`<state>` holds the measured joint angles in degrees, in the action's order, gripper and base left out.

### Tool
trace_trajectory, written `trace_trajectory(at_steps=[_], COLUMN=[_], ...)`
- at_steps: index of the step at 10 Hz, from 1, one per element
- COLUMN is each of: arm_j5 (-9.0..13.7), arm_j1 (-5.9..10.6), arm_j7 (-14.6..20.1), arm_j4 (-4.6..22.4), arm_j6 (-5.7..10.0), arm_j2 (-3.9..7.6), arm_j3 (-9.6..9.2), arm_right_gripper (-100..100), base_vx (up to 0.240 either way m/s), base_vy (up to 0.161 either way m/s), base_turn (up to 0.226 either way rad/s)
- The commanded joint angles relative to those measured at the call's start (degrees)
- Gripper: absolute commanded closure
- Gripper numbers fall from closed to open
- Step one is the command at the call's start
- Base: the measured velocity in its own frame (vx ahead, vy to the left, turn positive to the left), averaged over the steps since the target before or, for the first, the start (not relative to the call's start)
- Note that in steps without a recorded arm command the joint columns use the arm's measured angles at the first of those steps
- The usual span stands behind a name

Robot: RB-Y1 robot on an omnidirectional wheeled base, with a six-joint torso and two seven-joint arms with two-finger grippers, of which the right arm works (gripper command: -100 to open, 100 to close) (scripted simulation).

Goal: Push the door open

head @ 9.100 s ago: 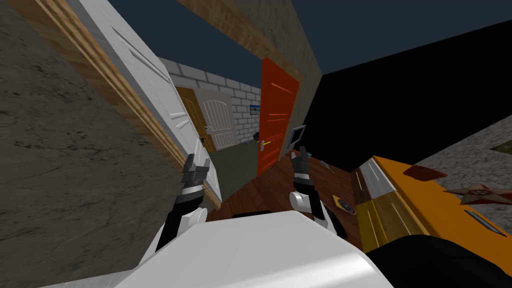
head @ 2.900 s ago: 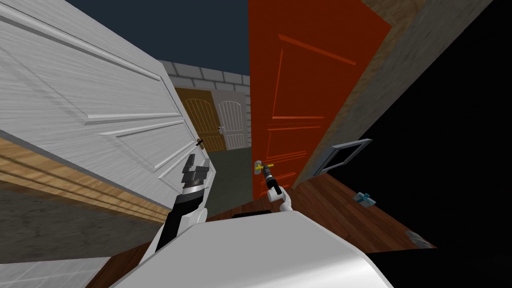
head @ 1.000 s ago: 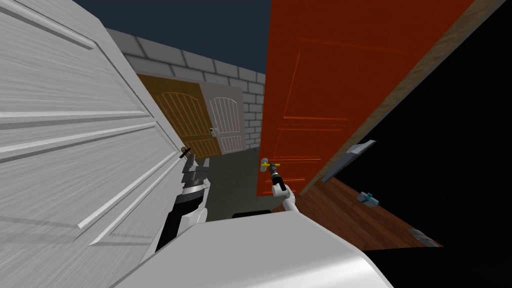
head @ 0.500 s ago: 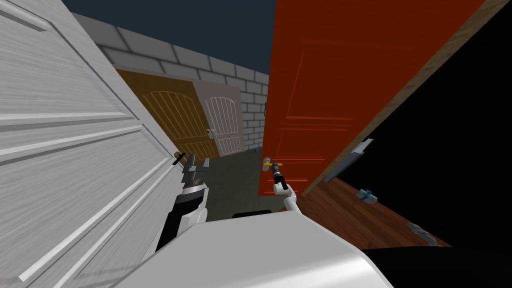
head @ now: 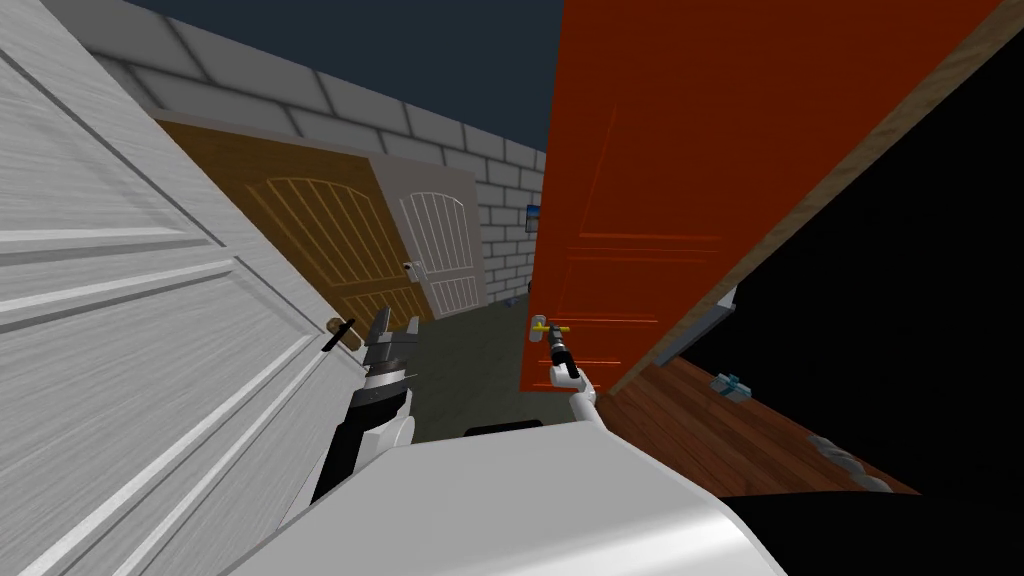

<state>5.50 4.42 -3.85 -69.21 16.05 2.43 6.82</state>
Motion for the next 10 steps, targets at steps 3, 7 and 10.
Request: trace_trajectory(at_steps=[3,7,10], arm_j5=[0.1,0.4,0.7], arm_j1=[0.07,0.46,0.7], arm_j7=[-0.3,-0.7,-1.0], arm_j4=[0.0,0.3,0.6], arm_j6=[-0.14,0.0,0.08], arm_j2=[-0.42,0.57,0.76], arm_j3=[1.1,3.54,5.38], arm_right_gripper=[100,100,100], base_vx=[0.14,0.141,0.168], base_vy=[0.062,0.06,0.083], base_turn=[-0.053,-0.054,-0.073])
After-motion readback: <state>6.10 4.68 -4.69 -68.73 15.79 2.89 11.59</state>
